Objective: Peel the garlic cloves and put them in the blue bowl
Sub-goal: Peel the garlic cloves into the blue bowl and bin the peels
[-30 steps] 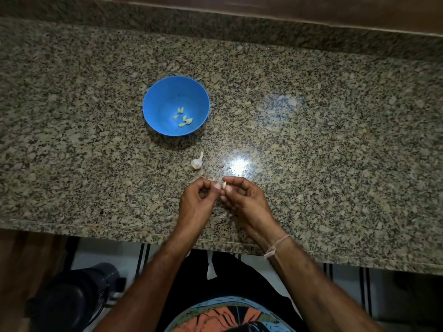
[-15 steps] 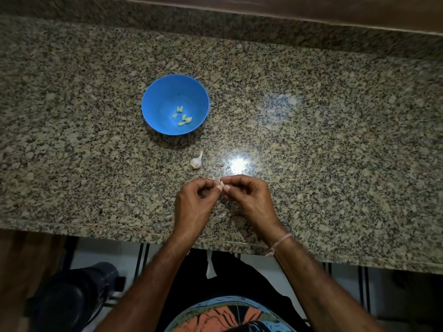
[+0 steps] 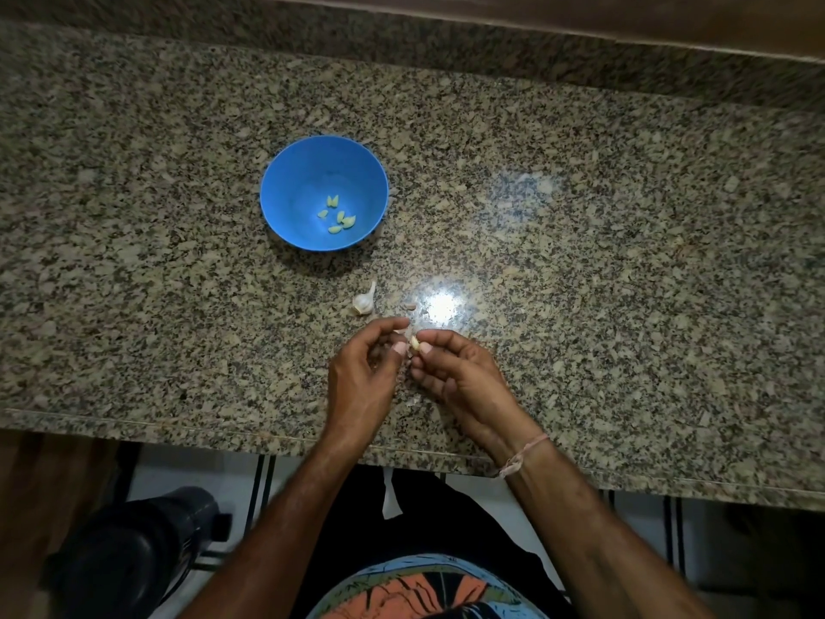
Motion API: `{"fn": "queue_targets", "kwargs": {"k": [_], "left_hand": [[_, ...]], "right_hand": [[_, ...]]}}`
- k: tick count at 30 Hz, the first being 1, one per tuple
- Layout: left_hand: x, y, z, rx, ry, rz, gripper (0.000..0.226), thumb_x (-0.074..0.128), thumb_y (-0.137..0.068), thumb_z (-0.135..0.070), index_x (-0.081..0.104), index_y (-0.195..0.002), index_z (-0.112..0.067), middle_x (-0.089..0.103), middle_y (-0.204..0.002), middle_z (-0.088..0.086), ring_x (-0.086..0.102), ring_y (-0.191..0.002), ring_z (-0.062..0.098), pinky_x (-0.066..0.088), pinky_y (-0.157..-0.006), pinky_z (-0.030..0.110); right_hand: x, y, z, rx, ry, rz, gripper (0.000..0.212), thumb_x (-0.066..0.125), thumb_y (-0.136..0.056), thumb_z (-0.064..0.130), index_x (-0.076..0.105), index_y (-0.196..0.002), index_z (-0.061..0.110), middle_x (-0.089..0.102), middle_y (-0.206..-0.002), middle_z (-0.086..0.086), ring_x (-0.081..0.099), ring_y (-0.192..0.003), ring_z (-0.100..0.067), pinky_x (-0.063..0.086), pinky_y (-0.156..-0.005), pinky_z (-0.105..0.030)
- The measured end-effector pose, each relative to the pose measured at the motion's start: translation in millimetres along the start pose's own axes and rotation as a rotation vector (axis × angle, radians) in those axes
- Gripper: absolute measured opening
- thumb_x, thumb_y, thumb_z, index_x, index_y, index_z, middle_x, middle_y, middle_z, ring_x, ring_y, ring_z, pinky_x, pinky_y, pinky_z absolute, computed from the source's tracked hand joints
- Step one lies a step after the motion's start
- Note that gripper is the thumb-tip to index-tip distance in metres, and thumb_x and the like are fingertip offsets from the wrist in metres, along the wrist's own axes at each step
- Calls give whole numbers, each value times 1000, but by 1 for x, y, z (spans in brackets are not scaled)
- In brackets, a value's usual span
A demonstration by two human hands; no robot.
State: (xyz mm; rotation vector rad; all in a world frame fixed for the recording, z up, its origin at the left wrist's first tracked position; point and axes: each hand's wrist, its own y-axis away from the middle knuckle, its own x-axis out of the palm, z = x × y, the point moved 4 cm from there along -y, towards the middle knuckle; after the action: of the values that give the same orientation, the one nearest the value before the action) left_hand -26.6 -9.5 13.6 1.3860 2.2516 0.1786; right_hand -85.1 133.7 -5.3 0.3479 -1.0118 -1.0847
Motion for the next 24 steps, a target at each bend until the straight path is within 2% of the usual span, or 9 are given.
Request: {"fn": "queue_targets", "kwargs": {"k": [7, 9, 12, 14, 17, 19, 21, 23, 24], "left_hand": [[0, -1, -5, 56, -47, -35, 5, 74, -95, -22, 74, -98, -26, 75, -94, -12, 70, -91, 4, 60, -78, 29], [1, -1, -4, 49, -68, -49, 2, 72, -97, -24, 72, -97, -25, 74, -91, -11, 70, -87, 4, 59, -74, 28], [1, -1, -2, 43, -111, -64, 5, 69, -99, -28, 70, -97, -23, 72, -88, -10, 69, -84, 5, 56, -71, 26], [2, -2, 6, -4, -21, -28, 4, 71, -98, -28, 70, -96, -25, 73, -90, -7, 70, -88, 11, 61, -77, 34], [0, -3, 15, -84, 118, -8, 4, 74, -96, -23, 71, -96, -26, 76, -95, -1, 73, -94, 21, 63, -86, 47], [-13, -6, 17, -87, 90, -74, 9, 71, -97, -16, 72, -99, -25, 75, -101, -4, 73, -97, 16, 62, -87, 40], [-33, -11, 18, -58, 17, -177, 15, 67, -99, -10, 72, -104, -23, 74, -108, -8, 70, -100, 6, 60, -86, 25], [-52, -18, 22, -20, -90, -248, 17, 67, -98, -7, 73, -106, -22, 72, -111, -8, 66, -99, -1, 55, -78, 10], [-59, -20, 25, -2, -149, -261, 18, 68, -98, -7, 73, -106, -22, 70, -112, -7, 65, -97, -1, 54, -75, 8]], "right_hand": [[-1, -2, -4, 33, 6, 16, 20, 68, -97, 3, 67, -116, -4, 72, -96, -14, 70, -80, -16, 62, -77, -25], [1, 0, -2, -25, 63, 20, 19, 68, -97, 2, 67, -115, -5, 73, -96, -13, 69, -82, -16, 62, -78, -25], [7, 6, 5, -198, 311, -21, 15, 70, -96, 2, 69, -110, -5, 76, -97, -11, 73, -85, -19, 61, -79, -27], [10, 7, 10, -292, 442, -55, 14, 71, -96, 3, 70, -107, -5, 77, -101, -12, 76, -93, -19, 60, -81, -26], [11, 5, 13, -323, 525, -60, 12, 71, -97, 4, 71, -106, -3, 76, -102, -14, 75, -92, -16, 61, -81, -26], [7, 1, 13, -356, 627, -92, 10, 70, -97, 5, 73, -107, 6, 76, -105, -7, 74, -95, -16, 62, -84, -30], [1, -1, 14, -395, 725, -139, 15, 71, -97, 6, 74, -109, 14, 75, -112, 1, 72, -101, -8, 61, -89, -27], [-5, 0, 14, -422, 786, -159, 20, 72, -95, 5, 73, -113, 15, 73, -119, 4, 70, -105, -2, 60, -93, -24], [-8, 0, 13, -435, 823, -162, 23, 73, -95, 5, 72, -116, 14, 72, -120, 4, 70, -107, -3, 60, -95, -26]]}}
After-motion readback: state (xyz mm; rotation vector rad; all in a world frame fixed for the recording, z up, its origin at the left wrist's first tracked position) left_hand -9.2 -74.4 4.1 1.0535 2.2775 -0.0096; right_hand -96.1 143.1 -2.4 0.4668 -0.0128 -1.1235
